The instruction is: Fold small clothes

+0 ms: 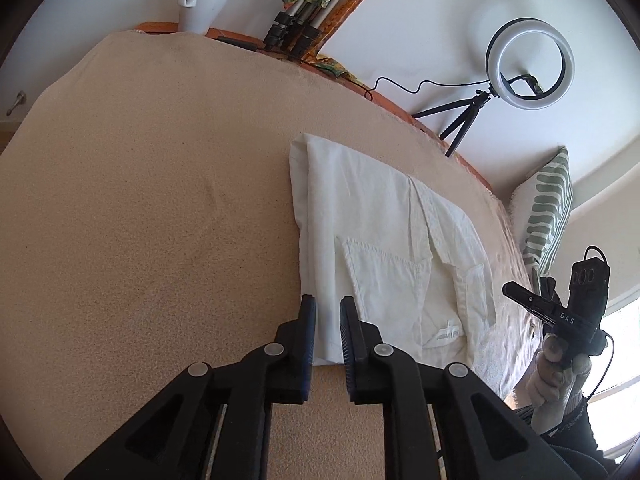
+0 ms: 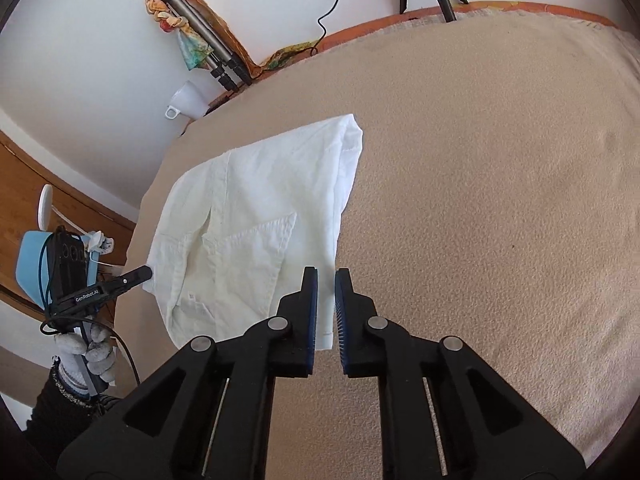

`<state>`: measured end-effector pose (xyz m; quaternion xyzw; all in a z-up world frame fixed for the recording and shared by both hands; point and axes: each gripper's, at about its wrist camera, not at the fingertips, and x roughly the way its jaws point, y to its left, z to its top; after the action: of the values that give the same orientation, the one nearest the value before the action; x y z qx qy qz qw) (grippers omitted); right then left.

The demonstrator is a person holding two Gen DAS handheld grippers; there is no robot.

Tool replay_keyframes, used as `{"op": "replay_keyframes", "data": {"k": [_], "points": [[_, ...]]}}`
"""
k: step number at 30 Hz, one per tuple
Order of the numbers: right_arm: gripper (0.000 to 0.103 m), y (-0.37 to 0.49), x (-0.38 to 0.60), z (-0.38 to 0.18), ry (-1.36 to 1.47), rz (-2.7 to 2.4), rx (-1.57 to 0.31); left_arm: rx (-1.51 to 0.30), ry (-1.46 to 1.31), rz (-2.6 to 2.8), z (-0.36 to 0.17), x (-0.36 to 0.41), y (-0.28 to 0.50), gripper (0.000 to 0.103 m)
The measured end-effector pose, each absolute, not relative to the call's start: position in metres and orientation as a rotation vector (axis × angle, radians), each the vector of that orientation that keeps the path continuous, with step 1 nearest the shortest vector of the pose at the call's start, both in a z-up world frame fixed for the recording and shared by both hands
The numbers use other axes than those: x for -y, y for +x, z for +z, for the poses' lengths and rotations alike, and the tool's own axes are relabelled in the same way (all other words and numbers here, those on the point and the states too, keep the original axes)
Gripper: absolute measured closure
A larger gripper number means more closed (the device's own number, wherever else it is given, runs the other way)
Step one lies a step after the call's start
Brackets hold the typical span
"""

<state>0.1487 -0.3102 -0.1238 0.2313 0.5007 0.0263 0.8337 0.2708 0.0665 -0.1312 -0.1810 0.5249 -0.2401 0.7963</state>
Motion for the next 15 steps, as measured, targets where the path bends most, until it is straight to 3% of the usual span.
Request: {"op": "replay_keyframes", "data": {"k": [6,15], "points": [[0.090,0.178,0.261,-0.095,0.301,0.126,-0.963,-1.006,-0.390,-0.485,-0.103,-0.073,0.298,0.083],[0.090,0.249,0.254,-0.128,0.263,0.162,-1.030,-0.992,-0.295,-0.492,-0.121,-0.015,0.354,0.086]]}}
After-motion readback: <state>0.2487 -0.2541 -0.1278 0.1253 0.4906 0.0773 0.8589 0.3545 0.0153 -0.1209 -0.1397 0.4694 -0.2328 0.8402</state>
